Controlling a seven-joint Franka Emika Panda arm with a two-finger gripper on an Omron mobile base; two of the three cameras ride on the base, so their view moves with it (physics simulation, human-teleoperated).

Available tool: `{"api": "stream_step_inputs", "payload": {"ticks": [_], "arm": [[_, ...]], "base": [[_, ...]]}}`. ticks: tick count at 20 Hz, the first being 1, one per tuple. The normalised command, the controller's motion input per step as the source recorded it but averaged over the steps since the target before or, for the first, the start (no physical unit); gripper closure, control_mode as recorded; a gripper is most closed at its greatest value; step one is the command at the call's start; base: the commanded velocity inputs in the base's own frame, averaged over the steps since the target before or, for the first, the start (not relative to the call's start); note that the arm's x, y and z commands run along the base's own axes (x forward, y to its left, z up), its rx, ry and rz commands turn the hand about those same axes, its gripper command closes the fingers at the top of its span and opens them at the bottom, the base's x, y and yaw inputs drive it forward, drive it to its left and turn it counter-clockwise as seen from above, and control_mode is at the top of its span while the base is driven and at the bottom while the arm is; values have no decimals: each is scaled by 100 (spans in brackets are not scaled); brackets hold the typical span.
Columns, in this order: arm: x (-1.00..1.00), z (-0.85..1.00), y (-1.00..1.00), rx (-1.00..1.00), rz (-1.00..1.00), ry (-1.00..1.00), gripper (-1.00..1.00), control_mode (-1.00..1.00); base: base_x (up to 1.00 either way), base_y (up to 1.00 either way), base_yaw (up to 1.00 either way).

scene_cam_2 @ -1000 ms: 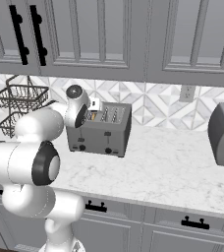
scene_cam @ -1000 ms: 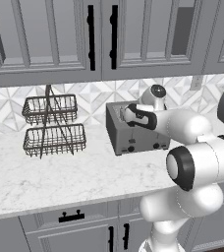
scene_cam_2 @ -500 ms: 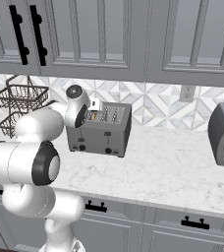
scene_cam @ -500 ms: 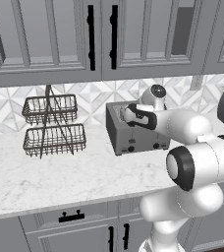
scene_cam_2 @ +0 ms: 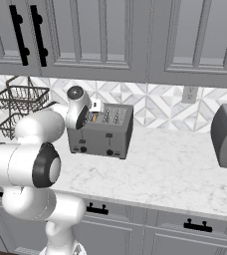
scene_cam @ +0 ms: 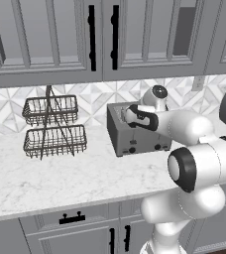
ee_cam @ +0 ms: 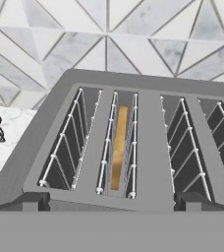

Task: Start the toaster. Once the lever pops up, take the bread to the plate on the dining counter.

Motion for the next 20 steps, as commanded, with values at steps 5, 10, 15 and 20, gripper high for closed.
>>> {"api": "stream_step_inputs", "payload": {"ticks": [5,10,15,20], "arm": [[0,0,0,0,0,0,-100,-100],[0,0,0,0,0,0,-100,-100],[0,0,0,0,0,0,-100,-100],[0,0,0,0,0,0,-100,-100]], "base": [[0,0,0],[0,0,0],[0,0,0],[0,0,0]]}}
